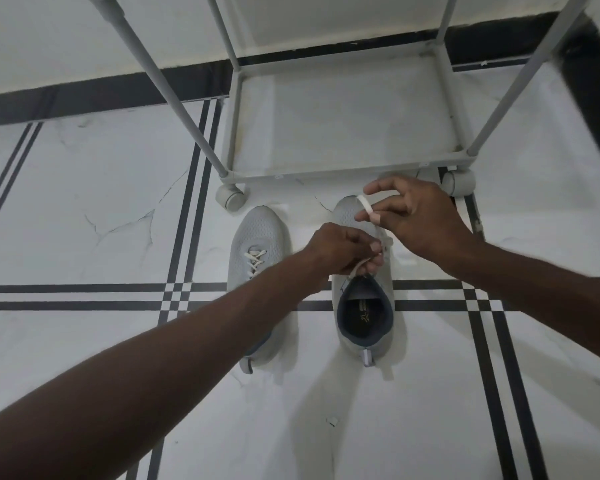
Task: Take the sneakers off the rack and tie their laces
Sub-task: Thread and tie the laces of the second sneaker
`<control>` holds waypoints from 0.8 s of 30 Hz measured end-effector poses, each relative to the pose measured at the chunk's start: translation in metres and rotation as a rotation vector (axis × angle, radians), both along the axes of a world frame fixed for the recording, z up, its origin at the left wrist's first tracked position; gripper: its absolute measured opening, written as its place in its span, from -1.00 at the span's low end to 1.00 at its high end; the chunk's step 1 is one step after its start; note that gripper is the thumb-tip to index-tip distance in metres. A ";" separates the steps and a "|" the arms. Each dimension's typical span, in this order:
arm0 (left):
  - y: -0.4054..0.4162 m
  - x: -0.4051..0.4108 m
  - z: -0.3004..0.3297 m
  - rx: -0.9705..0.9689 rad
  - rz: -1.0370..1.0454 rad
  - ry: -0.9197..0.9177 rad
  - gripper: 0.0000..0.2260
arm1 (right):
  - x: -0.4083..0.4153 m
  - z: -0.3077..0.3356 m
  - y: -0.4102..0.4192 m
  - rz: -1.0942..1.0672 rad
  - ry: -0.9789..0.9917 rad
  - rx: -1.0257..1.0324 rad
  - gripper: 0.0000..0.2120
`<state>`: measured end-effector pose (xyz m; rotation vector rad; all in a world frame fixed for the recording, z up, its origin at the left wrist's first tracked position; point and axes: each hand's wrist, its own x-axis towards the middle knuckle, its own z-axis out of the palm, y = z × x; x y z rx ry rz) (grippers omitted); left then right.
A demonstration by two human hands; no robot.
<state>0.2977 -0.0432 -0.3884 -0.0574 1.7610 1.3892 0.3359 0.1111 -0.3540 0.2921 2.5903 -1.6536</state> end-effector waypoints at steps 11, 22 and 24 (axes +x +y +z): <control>-0.013 -0.017 0.012 -0.012 -0.200 0.106 -0.72 | -0.005 -0.020 0.014 -0.076 -0.324 -0.311 -0.83; -0.012 -0.002 -0.002 -0.378 -0.350 1.263 -0.87 | -0.013 -0.042 0.016 0.153 -0.414 -0.094 -0.89; -0.012 -0.003 -0.007 -0.433 -0.382 1.359 -0.90 | -0.017 -0.045 0.017 0.162 -0.377 -0.131 -0.85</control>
